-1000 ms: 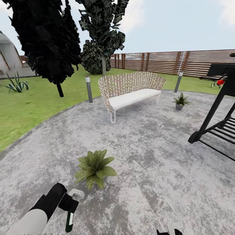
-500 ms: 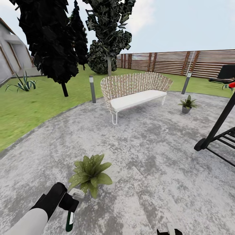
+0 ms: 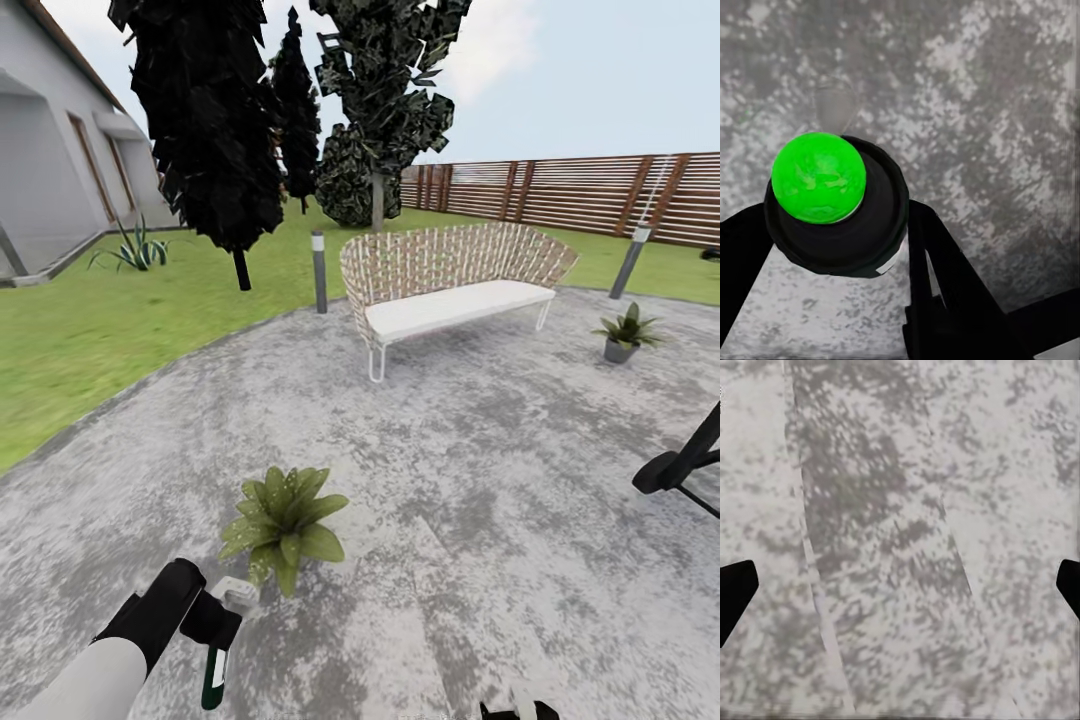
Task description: Pick up the pesticide atomizer in the garden and spray insectifuge to fully cover both potted plants in the garden.
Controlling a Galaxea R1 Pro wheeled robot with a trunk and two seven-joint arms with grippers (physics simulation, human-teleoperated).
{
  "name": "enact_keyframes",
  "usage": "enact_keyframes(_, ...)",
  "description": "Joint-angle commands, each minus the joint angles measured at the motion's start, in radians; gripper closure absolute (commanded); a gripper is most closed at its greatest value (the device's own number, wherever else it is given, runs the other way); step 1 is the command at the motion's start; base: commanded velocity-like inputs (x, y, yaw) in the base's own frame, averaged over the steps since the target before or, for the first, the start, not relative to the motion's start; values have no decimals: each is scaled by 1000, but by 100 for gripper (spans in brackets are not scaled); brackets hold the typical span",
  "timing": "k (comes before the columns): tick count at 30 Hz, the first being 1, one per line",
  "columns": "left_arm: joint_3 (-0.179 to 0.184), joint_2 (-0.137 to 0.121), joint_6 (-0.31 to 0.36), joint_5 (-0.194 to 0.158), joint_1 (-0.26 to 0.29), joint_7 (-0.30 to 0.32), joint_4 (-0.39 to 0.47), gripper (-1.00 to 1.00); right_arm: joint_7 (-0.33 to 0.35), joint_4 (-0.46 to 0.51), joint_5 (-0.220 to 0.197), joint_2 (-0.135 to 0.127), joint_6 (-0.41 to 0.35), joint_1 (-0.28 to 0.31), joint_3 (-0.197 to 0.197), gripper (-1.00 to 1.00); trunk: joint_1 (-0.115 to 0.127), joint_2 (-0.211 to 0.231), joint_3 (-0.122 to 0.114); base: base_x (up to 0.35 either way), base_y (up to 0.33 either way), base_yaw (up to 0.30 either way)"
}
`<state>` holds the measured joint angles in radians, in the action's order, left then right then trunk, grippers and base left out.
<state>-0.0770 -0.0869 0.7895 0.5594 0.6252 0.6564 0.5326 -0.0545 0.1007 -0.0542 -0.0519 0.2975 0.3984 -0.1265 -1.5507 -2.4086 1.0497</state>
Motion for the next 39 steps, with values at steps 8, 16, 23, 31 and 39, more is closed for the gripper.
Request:
enact_keyframes(8, -6, 1, 32, 10, 1, 9, 2, 100, 2, -4, -1, -7, 3, 0, -11, -100, 1, 0, 1, -85, -239, 69)
enact_keyframes(16, -11, 0, 45, 11, 1, 9, 3, 100, 1, -4, -1, -11, 3, 0, -12, -100, 1, 0, 1, 184, -176, 1)
enact_keyframes(23, -11, -13, 46, 10, -1, 14, 0, 100, -4, -3, -3, -8, 3, 0, -11, -100, 1, 0, 1, 33, -10, 89)
enact_keyframes(31, 0, -19, 71, 79, 58, 193, 1, 100, -4, -2, -3, -9, 3, 0, -10, -100, 1, 0, 1, 0, 0, 271)
enact_keyframes(39, 2, -16, 121, 118, 85, 204, 1, 100, -4, -2, -3, -9, 2, 0, -10, -100, 1, 0, 1, 3, 0, 215)
